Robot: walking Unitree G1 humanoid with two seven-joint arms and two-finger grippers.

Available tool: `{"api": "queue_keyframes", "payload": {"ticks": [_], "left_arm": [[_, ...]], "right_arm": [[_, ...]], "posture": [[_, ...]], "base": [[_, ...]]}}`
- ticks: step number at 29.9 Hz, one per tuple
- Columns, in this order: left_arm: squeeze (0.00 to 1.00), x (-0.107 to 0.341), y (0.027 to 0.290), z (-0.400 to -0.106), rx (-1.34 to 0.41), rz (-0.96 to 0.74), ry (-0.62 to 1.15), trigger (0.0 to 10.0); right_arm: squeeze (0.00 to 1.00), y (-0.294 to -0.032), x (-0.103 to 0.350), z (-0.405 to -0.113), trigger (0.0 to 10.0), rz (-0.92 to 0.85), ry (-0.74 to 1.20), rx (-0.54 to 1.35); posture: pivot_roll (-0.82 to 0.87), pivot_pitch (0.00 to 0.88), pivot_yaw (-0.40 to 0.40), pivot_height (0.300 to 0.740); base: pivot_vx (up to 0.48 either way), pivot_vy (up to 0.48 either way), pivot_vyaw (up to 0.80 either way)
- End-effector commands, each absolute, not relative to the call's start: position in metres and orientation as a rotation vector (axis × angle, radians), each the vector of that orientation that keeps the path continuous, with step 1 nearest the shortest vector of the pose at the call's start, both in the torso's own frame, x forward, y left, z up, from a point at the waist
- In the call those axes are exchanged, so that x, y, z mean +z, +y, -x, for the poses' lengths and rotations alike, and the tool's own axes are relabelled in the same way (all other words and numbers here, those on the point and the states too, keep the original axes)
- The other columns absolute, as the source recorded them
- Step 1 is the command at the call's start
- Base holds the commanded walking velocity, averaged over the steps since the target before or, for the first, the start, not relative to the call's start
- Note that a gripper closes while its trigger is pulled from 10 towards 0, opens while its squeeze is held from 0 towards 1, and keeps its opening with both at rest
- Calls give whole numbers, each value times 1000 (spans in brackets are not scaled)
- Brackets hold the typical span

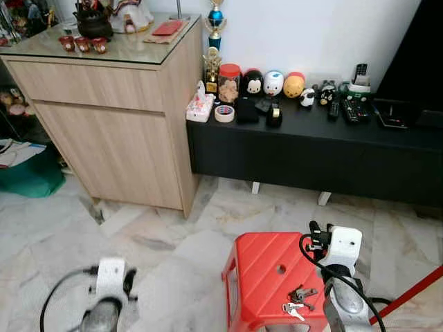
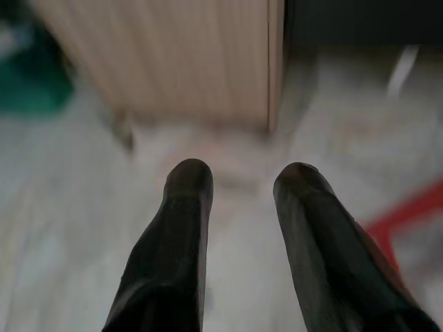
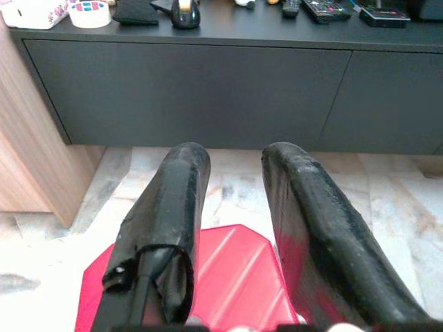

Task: Hang keys on a hook

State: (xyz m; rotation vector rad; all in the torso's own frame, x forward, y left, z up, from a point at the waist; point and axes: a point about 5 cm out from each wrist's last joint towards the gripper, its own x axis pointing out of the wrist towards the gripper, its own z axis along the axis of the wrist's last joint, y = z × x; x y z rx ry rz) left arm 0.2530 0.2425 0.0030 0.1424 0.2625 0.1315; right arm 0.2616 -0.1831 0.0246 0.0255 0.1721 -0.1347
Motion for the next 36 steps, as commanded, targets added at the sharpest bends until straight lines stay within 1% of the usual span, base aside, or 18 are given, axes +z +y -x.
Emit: {"api": "queue_keyframes", "payload": {"ticks": [1, 4, 6, 11, 13, 20, 25, 26, 31, 36], "left_arm": [[0, 12, 241, -252, 121, -127, 190, 10000], [0, 23, 234, -250, 94, -138, 113, 10000], [0, 33, 228, -242, 81, -134, 61, 10000], [0, 48, 223, -231, 71, -125, 18, 10000], [0, 51, 223, -232, 78, -118, 12, 10000], [0, 59, 219, -239, 73, -103, 24, 10000], [0, 61, 218, -237, 66, -96, 55, 10000], [0, 61, 218, -237, 66, -96, 55, 10000], [0, 59, 218, -236, 65, -94, 76, 10000], [0, 57, 218, -235, 64, -93, 89, 10000]], "right_arm": [[0, -184, 29, -264, 10000, -29, 159, -133], [0, -185, 30, -264, 10000, -28, 157, -132], [0, -185, 30, -264, 10000, -26, 156, -131], [0, -185, 31, -265, 10000, -22, 156, -126], [0, -185, 31, -266, 10000, -22, 156, -127], [0, -183, 29, -267, 10000, -18, 183, -133], [0, -181, 26, -265, 10000, -22, 197, -129], [0, -181, 26, -265, 10000, -22, 197, -129], [0, -179, 25, -265, 10000, -24, 194, -115], [0, -178, 26, -267, 10000, -23, 185, -102]], "posture": [[49, 0, -29, 740], [48, 0, -31, 740], [47, 0, -31, 740], [54, 0, -33, 740], [56, 0, -33, 740], [51, 0, -28, 740], [51, 0, -28, 705], [51, 0, -28, 705], [56, 0, -29, 676], [56, 0, -28, 676]], "base": [[0, 0, 0], [0, 0, 0], [0, 0, 0], [0, 0, 0], [0, 0, 0], [0, 0, 0], [0, 0, 0], [0, 0, 0], [0, 0, 0], [0, 0, 0]]}}
